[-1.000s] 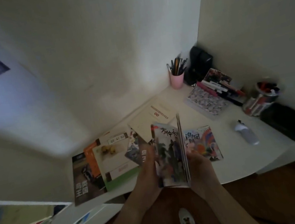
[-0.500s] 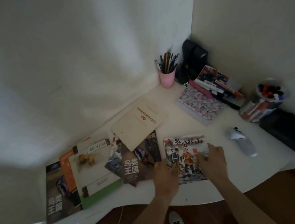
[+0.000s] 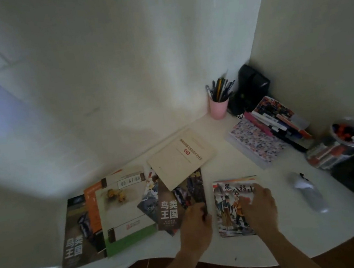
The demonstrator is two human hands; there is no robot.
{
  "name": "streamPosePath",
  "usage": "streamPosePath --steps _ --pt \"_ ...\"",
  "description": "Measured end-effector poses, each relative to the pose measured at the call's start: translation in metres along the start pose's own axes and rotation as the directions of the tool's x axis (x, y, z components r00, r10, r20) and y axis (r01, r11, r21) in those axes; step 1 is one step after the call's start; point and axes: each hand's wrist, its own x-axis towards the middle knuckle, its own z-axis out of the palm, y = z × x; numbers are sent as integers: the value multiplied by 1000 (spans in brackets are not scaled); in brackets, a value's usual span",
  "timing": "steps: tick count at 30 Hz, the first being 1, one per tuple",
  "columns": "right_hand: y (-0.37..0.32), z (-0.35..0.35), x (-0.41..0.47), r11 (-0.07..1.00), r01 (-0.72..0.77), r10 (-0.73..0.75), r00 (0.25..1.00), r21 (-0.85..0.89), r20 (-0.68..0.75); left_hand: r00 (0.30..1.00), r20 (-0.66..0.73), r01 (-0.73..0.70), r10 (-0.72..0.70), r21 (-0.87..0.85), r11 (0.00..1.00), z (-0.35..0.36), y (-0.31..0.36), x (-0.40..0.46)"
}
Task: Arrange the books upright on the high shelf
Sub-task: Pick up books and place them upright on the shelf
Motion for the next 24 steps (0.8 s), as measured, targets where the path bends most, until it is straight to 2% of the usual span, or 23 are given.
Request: streamPosePath --steps 1,3,5,7,8,10,11,13,15,17,20,22,24 --pt "-17 3 0 990 14 -18 999 141 27 995 -97 -11 9 -15 1000 -8 -6 -3" --pt "-60 15 7 911 -92 27 986 403 165 968 -250 -14 31 70 997 -23 -26 1" --pt "-100 36 19 736 -315 79 919 599 386 924 -375 -2 72 183 983 -30 -56 12" --pt "-135 60 24 507 -530 85 815 680 573 903 -420 8 92 231 973 -38 -78 22" --pt "-147 69 24 411 -588 91 787 697 610 894 -443 23 70 202 979 -44 -81 28" --pt "-164 94 28 301 -613 126 785 730 607 891 -452 11 39 107 994 -58 -92 50" --pt "-169 104 32 250 -604 155 796 756 585 901 -429 -16 60 107 994 -65 -97 67" --pt "-177 116 41 190 -596 237 799 780 552 934 -328 -73 143 217 973 -74 -102 98" --pt "-178 123 49 178 -601 276 791 780 546 944 -220 -153 245 366 918 -68 -105 117" --pt "-174 131 55 192 -602 298 788 775 538 967 -128 -164 222 355 920 -63 -102 115" --pt "-169 135 59 246 -583 300 805 774 511 937 -152 -248 313 337 908 -69 -106 108" --pt "-174 125 54 388 -467 242 883 794 401 962 -152 -207 225 129 970 -89 -96 99" --pt "-184 96 39 557 -278 56 953 783 298 988 -146 -70 40 -204 976 -120 -76 79"
